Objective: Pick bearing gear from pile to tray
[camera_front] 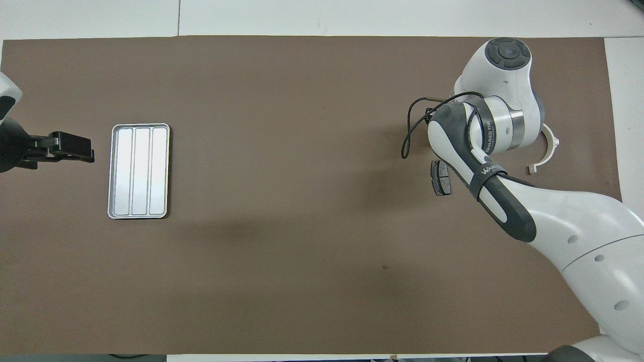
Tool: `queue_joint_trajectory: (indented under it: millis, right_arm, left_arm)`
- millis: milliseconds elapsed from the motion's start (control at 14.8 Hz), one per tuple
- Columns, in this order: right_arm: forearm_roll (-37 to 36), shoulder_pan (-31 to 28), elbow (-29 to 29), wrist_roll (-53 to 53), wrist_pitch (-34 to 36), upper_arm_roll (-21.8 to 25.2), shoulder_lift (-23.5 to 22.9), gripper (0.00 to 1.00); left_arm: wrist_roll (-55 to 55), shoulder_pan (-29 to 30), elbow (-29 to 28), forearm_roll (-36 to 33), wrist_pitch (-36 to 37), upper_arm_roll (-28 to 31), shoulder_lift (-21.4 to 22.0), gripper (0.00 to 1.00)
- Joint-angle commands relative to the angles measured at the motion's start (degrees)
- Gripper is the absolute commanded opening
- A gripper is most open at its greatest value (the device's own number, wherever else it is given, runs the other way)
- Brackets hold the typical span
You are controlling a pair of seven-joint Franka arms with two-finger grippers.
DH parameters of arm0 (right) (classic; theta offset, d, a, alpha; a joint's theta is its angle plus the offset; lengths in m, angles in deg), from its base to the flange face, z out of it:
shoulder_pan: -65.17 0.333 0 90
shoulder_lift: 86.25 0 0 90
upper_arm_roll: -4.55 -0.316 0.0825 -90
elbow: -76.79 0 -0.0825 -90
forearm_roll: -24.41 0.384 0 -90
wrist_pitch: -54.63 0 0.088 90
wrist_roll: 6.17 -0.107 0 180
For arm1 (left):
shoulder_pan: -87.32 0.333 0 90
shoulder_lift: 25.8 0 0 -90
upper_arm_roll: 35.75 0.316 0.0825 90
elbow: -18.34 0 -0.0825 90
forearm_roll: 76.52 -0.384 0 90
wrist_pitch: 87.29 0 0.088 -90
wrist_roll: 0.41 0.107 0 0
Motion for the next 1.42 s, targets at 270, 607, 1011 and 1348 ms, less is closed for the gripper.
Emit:
queue_joint_trajectory:
  millis: [270, 607, 1011, 1348]
  right_arm:
    - [-0.21, 0.03, 4.18, 2.18, 9.65, -0.66, 4.26, 0.0]
    - [3.91, 7.48, 11.55, -12.43, 20.2, -1.98, 7.7, 0.0]
    - [8.4, 23.3, 12.01, -50.33, 11.0, -2.07, 7.09, 0.0]
    - [4.98, 32.37, 10.86, -65.91, -1.82, -1.9, -1.08, 0.0]
  left_arm:
    - [-0.69, 0.09, -2.88, -0.69, -2.71, 0.1, 1.47, 1.0]
    - [-0.61, 0.36, -3.32, -0.69, -3.32, 0.1, 1.55, 1.0]
    - [-0.87, 0.44, -3.32, -0.69, -3.59, 0.1, 1.47, 1.0]
    - [0.45, 2.29, -5.52, -0.6, -5.61, 0.62, 2.35, 1.0]
